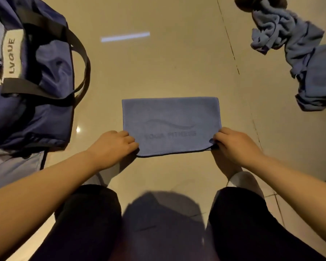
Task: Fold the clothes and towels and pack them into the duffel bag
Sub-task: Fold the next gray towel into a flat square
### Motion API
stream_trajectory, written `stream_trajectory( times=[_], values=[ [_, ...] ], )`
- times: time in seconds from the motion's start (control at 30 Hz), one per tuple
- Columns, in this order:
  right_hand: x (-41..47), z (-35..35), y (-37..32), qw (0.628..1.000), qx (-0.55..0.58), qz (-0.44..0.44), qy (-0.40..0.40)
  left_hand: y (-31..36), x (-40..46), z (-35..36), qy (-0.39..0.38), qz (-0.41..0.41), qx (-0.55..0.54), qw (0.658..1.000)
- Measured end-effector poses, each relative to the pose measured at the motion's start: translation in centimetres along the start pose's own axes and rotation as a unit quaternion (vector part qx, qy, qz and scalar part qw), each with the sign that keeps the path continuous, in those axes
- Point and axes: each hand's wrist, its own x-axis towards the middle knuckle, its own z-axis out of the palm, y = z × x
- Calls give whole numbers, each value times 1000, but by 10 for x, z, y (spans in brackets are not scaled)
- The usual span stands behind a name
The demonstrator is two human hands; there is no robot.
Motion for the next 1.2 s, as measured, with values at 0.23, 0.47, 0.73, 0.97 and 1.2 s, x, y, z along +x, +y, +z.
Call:
stream_trajectory(
  times=[0.23,0.47,0.73,0.97,1.2],
  values=[
    [1,-9,1,996,10,29,81,-3,-13,-23,95,-43,-46,994],
    [-23,-15,-5,985,28,-14,169,-4,-24,-19,122,-31,-54,991],
    [-7,37,-7,991,-98,-64,61,10,-21,21,75,-36,-60,995],
    [-2,37,-3,961,-238,-107,86,10,-12,17,52,-13,5,999],
    [-3,19,5,987,-57,-55,138,12,-16,17,69,-45,-40,996]
  ],
)
